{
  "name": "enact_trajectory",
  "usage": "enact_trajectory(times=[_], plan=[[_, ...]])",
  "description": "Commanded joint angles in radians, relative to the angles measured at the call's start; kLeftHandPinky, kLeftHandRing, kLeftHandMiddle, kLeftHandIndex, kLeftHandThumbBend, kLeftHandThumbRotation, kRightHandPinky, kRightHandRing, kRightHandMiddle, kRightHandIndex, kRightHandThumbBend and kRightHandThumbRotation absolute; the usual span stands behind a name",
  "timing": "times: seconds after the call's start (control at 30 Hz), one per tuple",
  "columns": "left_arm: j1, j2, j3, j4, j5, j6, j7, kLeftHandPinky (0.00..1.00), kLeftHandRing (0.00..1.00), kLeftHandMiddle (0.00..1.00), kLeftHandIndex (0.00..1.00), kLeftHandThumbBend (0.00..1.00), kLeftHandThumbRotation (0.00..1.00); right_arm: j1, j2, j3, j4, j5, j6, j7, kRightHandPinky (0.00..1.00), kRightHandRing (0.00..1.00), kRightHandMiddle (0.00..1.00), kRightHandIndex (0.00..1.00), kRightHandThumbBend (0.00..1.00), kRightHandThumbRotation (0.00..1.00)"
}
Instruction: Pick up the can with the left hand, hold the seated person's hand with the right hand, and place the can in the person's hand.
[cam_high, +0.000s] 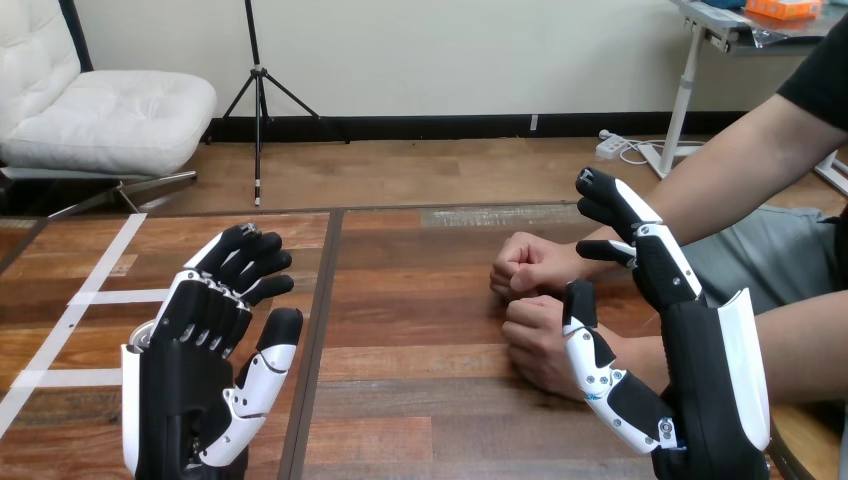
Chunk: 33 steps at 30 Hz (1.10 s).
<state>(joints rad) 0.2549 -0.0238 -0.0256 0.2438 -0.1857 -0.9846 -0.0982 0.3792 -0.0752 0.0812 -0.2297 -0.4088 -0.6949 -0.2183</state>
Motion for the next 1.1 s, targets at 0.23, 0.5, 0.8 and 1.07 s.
enact_trajectory(times=[0.23, 0.5, 0.8, 1.07], plan=[[0.014, -0.049, -0.015, -0.001, 0.011, -0.007, 0.003, 0.68, 0.73, 0.75, 0.75, 0.61, 0.37, -0.045, 0.010, -0.005, -0.019, 0.007, -0.009, -0.005, 0.71, 0.85, 0.88, 0.87, 0.09, 0.00], [0.011, -0.045, -0.015, 0.005, 0.011, -0.015, -0.002, 0.68, 0.73, 0.75, 0.76, 0.60, 0.37, -0.047, 0.011, -0.001, -0.017, 0.017, -0.010, -0.002, 0.71, 0.85, 0.88, 0.87, 0.09, 0.00], [0.010, -0.045, -0.019, 0.007, 0.000, -0.017, -0.008, 0.68, 0.73, 0.75, 0.76, 0.59, 0.37, -0.048, 0.009, -0.003, -0.018, 0.011, -0.010, -0.003, 0.71, 0.85, 0.88, 0.87, 0.09, 0.00], [0.011, -0.047, -0.020, 0.007, -0.005, -0.015, -0.012, 0.68, 0.73, 0.75, 0.76, 0.60, 0.37, -0.048, 0.006, -0.006, -0.020, 0.007, -0.010, -0.003, 0.71, 0.85, 0.88, 0.88, 0.09, 0.00]])
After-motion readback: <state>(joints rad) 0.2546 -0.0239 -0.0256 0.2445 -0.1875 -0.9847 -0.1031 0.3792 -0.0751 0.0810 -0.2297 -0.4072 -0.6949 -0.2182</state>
